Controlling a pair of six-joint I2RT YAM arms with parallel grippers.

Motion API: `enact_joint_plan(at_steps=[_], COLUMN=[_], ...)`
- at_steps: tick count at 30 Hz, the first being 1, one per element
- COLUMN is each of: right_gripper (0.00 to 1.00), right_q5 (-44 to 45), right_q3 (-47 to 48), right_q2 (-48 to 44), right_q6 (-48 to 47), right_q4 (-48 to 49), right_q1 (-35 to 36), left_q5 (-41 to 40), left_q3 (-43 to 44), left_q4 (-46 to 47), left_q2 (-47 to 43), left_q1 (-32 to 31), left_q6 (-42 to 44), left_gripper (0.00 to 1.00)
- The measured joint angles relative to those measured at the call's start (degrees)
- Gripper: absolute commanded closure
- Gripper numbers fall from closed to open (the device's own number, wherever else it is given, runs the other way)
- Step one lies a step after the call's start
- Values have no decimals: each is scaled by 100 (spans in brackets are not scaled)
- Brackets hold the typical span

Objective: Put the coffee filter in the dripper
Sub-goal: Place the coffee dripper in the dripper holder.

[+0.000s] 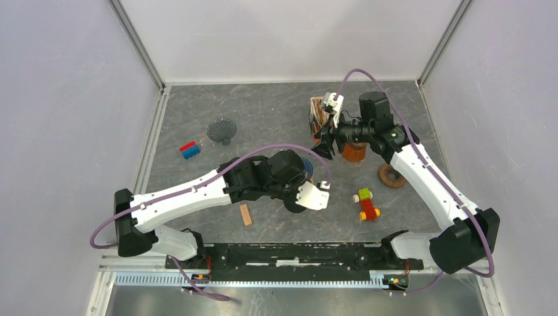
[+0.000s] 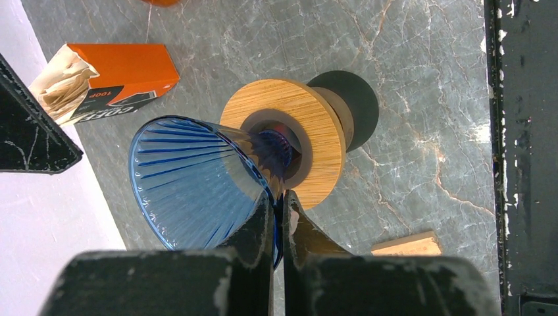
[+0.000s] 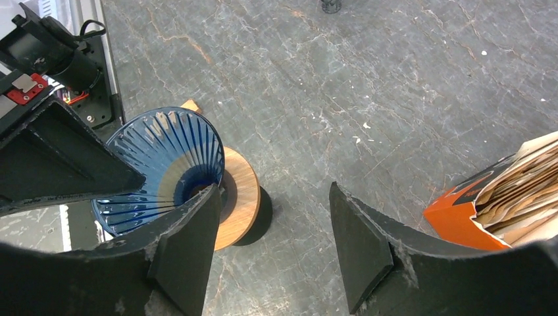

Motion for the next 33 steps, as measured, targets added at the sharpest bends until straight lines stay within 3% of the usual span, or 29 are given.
enact_joint_plan(at_steps=[33], right_gripper=[47], right_q5=[1045], right_q3=[238], right_q2=[525], right_q6=[-721], right_q4=[-704], right_q1=[1005], left_q5=[-339], left_q3=[-356], left_q4=[297], left_q2=[122], left_q1=[-151], left_q6=[61], left_gripper=[98])
